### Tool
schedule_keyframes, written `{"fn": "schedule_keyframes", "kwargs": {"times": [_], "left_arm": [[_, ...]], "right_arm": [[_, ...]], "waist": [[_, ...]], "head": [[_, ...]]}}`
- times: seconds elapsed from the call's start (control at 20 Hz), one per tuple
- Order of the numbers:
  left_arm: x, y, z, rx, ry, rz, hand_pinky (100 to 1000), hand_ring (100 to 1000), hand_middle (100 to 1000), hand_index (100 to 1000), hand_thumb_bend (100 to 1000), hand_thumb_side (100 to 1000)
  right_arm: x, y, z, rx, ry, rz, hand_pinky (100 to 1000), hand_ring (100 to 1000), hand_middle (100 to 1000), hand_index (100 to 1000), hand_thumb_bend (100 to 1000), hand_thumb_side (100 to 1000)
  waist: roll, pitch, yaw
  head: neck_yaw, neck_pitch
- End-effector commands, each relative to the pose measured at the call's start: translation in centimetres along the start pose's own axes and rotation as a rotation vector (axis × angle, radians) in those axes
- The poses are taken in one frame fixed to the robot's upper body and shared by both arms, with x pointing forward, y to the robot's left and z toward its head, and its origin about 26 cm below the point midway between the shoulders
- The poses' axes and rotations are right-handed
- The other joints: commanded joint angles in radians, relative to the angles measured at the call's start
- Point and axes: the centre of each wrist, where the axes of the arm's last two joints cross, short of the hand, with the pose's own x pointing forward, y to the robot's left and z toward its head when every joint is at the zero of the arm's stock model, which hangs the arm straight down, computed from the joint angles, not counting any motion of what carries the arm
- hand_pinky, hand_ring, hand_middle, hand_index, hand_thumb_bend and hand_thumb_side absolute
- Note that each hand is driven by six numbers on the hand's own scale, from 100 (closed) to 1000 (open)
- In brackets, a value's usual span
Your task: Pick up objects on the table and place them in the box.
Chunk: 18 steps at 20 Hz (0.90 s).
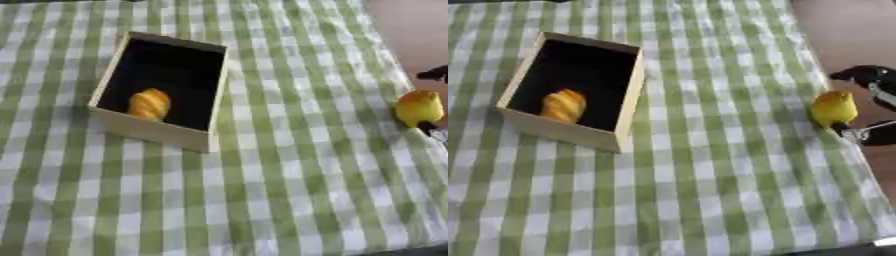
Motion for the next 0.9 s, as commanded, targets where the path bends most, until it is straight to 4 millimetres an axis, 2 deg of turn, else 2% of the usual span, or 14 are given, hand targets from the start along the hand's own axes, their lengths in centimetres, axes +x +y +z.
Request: {"fn": "schedule_keyframes", "kwargs": {"times": [0.05,0.15,0.3,0.35,0.4,0.45,0.5,0.55,0.65,0.9], "left_arm": [[0.5,0.1,-0.4,-0.006,-0.023,0.005,657,801,759,826,234,640],[0.5,0.1,-0.4,-0.007,-0.021,0.006,657,802,759,826,232,643],[0.5,0.0,-0.3,-0.009,-0.018,0.009,657,802,760,826,231,644],[0.5,0.0,-0.3,-0.01,-0.019,0.01,657,802,760,827,230,645],[0.5,0.0,-0.3,-0.01,-0.019,0.01,657,802,760,827,229,647],[0.5,0.0,-0.3,-0.011,-0.018,0.01,658,803,760,827,228,648],[0.5,0.0,-0.3,-0.01,-0.017,0.011,658,803,760,827,228,648],[0.5,0.0,-0.3,-0.01,-0.016,0.011,658,803,759,826,226,651],[0.5,-0.1,-0.3,-0.013,-0.016,0.012,658,803,761,826,226,650],[0.5,0.0,-0.4,-0.016,-0.019,0.01,659,804,762,827,226,649]], "right_arm": [[-1.2,-1.3,0.2,0.019,0.023,0.06,885,943,874,957,365,322],[-1.5,-1.2,0.3,0.032,0.038,0.071,883,943,877,957,393,353],[-1.7,-1.1,0.2,0.044,0.053,0.083,881,942,874,956,389,357],[-1.8,-1.0,0.2,0.042,0.054,0.083,879,937,862,950,364,348],[-1.8,-1.0,0.1,0.035,0.054,0.078,877,929,840,933,291,336],[-1.7,-1.0,0.1,0.019,0.052,0.067,876,925,824,919,255,325],[-1.6,-0.9,0.0,0.005,0.049,0.055,876,925,824,919,255,325],[-1.5,-0.9,-0.1,-0.012,0.042,0.042,872,914,781,877,141,294],[-1.1,-1.1,-0.2,-0.041,0.027,0.015,871,910,760,855,100,278],[-0.6,-2.3,-0.3,-0.058,0.012,-0.003,869,906,753,848,100,287]], "waist": [[-0.002,-0.013,0.003],[-0.002,-0.012,0.003],[-0.004,-0.01,0.003],[-0.004,-0.01,0.004],[-0.004,-0.01,0.004],[-0.003,-0.009,0.005],[-0.003,-0.009,0.006],[-0.003,-0.008,0.006],[-0.003,-0.008,0.006],[-0.005,-0.011,0.005]], "head": [[-0.005,-0.01],[-0.007,-0.01],[-0.009,-0.011],[-0.01,-0.011],[-0.011,-0.011],[-0.011,-0.01],[-0.011,-0.01],[-0.011,-0.01],[-0.011,-0.008],[-0.009,-0.008]]}}
